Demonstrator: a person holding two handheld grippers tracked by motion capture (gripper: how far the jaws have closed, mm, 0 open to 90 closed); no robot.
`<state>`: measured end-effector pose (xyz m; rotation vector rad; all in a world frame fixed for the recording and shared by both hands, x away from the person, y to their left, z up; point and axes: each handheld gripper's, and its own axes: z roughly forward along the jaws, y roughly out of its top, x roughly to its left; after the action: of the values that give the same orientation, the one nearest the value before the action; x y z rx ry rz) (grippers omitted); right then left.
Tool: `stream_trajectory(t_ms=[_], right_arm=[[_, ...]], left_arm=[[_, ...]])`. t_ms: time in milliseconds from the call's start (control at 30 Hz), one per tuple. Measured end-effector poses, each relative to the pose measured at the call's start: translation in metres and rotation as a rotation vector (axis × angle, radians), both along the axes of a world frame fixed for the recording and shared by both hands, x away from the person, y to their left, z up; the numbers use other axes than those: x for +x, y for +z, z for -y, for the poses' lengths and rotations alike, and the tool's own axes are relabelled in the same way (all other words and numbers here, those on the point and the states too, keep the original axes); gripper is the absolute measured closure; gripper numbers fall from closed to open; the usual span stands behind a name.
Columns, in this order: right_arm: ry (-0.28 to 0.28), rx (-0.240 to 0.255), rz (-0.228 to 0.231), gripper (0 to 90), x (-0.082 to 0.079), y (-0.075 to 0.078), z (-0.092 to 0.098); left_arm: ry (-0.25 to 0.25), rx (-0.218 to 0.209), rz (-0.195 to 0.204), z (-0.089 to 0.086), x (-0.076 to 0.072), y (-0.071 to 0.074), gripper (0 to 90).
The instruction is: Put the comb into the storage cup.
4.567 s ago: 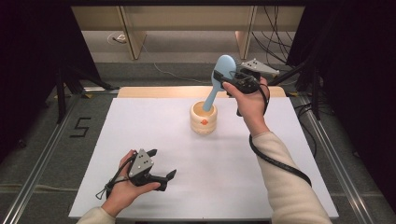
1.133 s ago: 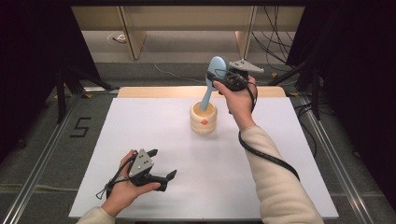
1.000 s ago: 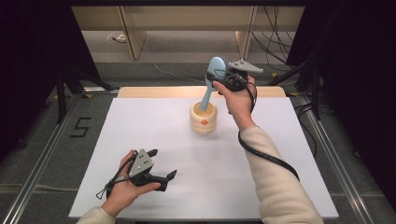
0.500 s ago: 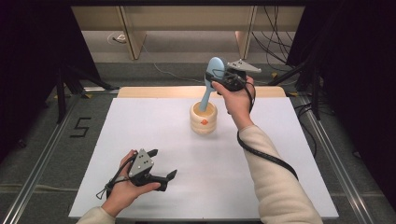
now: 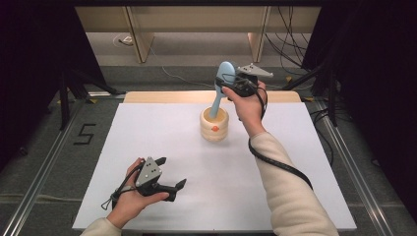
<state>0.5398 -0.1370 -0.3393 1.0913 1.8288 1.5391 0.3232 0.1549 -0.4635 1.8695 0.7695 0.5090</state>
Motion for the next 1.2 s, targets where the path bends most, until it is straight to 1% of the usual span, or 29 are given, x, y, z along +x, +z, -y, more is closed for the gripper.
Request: stream_trajectory(t_ms=[600,1200], right_arm=[[0.001,-0.012,-0.014,49.7,0.001,-0.007,-0.004],[0.004,-0.022,-0.037,49.6,0.002,-0.019,-0.007]], left_arm=[[-0.001,-0.001,0.002,0.0,0.0,0.0,2.5],[-0.001,-0.002,0.001,0.0,0.0,0.0,2.5]])
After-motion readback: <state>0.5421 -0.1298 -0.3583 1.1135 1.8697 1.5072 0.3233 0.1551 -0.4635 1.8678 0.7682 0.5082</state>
